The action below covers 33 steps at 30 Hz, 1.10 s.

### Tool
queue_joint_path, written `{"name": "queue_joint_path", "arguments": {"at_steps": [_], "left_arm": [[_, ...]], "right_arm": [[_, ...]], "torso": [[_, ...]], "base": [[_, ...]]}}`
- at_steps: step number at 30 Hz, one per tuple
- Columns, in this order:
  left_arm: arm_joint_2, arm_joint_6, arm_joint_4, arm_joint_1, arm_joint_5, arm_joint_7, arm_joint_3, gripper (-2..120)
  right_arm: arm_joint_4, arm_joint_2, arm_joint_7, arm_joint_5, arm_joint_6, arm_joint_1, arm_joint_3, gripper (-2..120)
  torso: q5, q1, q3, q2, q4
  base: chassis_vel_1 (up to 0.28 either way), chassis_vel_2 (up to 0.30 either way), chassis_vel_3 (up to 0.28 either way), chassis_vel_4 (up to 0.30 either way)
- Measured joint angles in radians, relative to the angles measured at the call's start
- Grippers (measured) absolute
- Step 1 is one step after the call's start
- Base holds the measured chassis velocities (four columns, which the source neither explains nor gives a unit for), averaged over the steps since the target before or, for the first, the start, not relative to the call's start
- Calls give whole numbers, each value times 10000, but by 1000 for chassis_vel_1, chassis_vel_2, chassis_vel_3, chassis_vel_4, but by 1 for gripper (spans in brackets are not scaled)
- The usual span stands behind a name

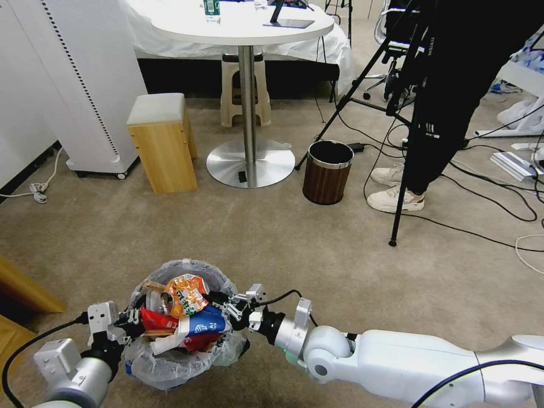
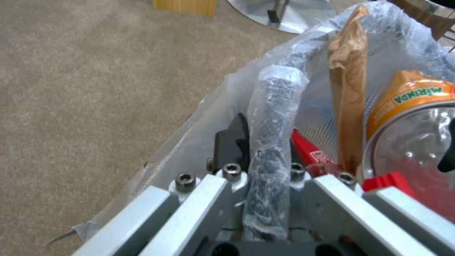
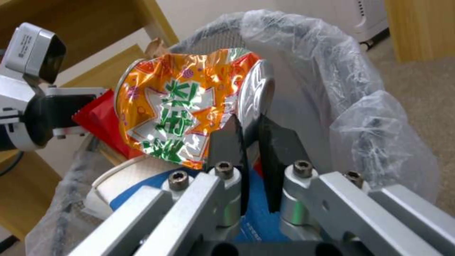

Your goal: Pick up the trash bin and place the garbage on the floor into it.

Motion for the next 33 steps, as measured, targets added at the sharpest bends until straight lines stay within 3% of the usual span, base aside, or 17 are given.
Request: {"name": "queue_joint_path", "arguments": {"at_steps": [4, 7, 9, 15, 25, 28, 33], "left_arm": [[46, 57, 0, 31, -7, 0, -24, 1], [63, 81, 1, 47, -22, -5, -30, 1], [74, 92, 12, 61, -24, -10, -30, 1], [89, 94, 54, 58, -22, -13, -15, 1], [266, 158, 293, 184, -11, -24, 20, 1], [363, 186, 368, 244, -16, -43, 27, 1], [607, 277, 437, 244, -207, -166, 27, 1]], "right_arm": [[178, -63, 211, -6, -68, -53, 38, 7], [213, -80, 260, -98, -69, -83, 65, 15], [287, -107, 367, -213, -70, -135, 118, 29], [511, -187, 648, -320, -91, -170, 145, 46], [971, -338, 786, -341, -102, -363, 366, 88], [1046, -408, 786, -361, -102, -440, 479, 95], [1129, -482, 782, -421, -102, -519, 605, 97]], "torso": [[0, -1, 0, 0, 0], [0, 0, 0, 0, -1], [0, 0, 0, 0, 0], [0, 0, 0, 0, 0], [1, 0, 0, 0, 0], [0, 0, 0, 0, 0], [1, 0, 0, 0, 0]], "base": [[0, 0, 0, 0], [0, 0, 0, 0], [0, 0, 0, 0], [0, 0, 0, 0], [0, 0, 0, 0], [0, 0, 0, 0], [0, 0, 0, 0]]}}
